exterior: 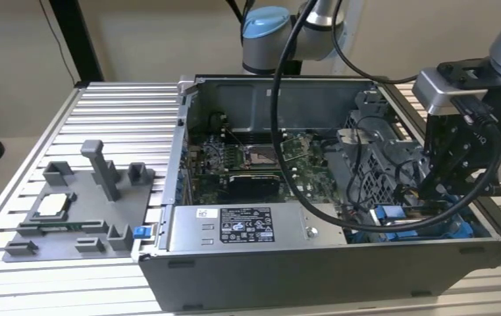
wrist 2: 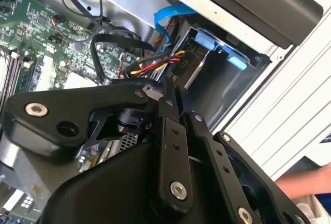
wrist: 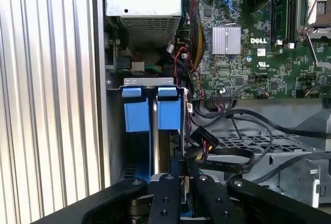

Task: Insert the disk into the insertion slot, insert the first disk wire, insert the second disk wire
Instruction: 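Insert the second disk wire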

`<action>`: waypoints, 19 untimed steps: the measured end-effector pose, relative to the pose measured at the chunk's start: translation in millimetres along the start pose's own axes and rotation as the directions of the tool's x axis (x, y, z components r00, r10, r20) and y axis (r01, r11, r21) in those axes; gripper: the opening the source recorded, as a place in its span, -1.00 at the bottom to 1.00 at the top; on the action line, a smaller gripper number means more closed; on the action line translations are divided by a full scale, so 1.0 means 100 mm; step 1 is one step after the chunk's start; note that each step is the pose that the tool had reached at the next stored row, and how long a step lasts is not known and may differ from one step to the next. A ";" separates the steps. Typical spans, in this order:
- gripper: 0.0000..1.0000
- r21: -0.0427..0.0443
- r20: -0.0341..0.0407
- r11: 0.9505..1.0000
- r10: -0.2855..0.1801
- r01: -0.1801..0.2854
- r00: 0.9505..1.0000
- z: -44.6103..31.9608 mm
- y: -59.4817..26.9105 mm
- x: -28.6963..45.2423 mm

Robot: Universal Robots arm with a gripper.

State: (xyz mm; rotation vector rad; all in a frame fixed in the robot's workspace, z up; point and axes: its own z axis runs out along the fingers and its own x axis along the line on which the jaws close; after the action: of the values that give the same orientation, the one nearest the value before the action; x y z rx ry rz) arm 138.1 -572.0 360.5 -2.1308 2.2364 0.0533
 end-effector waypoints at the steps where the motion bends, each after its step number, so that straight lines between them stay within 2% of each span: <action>1: -1.00 0.001 0.002 1.000 0.000 0.000 1.000 0.001 0.000 0.000; 4: -1.00 0.005 0.006 1.000 0.000 0.000 1.000 0.015 0.000 0.000; 10: -1.00 0.016 0.008 1.000 -0.001 0.001 1.000 0.052 0.000 0.003; 19: -1.00 0.018 0.008 1.000 -0.001 0.001 1.000 0.071 0.002 0.005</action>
State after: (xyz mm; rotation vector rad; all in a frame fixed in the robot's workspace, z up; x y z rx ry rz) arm 137.9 -572.1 353.4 -2.1189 2.2227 0.0408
